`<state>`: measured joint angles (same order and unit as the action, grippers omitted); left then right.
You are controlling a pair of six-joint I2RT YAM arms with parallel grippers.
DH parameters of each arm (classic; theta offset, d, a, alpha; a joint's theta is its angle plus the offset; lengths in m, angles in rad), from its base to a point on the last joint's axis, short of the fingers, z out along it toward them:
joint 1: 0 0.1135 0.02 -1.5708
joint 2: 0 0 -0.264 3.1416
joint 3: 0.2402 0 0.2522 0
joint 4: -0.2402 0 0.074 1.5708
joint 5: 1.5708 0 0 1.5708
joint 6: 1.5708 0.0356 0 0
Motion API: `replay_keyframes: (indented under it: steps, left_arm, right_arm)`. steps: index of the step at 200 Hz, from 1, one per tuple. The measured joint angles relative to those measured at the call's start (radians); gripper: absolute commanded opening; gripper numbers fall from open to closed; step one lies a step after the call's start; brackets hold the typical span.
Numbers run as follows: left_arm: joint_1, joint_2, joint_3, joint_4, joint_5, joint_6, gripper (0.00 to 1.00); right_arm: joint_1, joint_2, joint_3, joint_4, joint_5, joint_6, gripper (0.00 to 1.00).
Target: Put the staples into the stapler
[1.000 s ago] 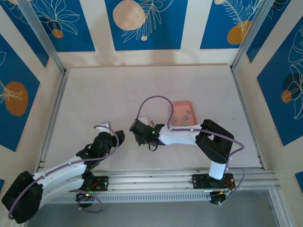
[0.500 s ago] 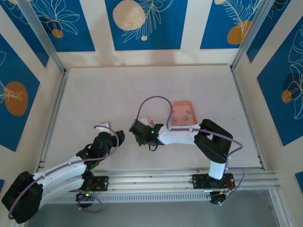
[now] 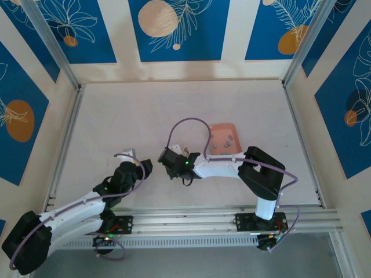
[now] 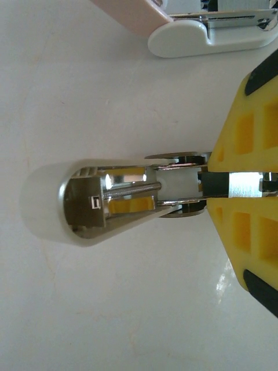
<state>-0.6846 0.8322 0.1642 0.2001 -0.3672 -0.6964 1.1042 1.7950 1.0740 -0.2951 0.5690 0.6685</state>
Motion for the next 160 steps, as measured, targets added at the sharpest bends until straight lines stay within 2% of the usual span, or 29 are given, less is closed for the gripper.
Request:
replay_keyframes:
  steps: [48,160]
  left_arm:
    - [0.000,-0.001,0.000,0.000,0.000,0.000,0.67]
    - [0.000,-0.001,0.000,0.000,0.000,0.000,0.67]
  right_arm:
    - [0.010,-0.060,-0.048,0.053,0.016,-0.029,0.14]
    - [0.005,-0.054,-0.048,0.048,0.026,-0.034,0.14]
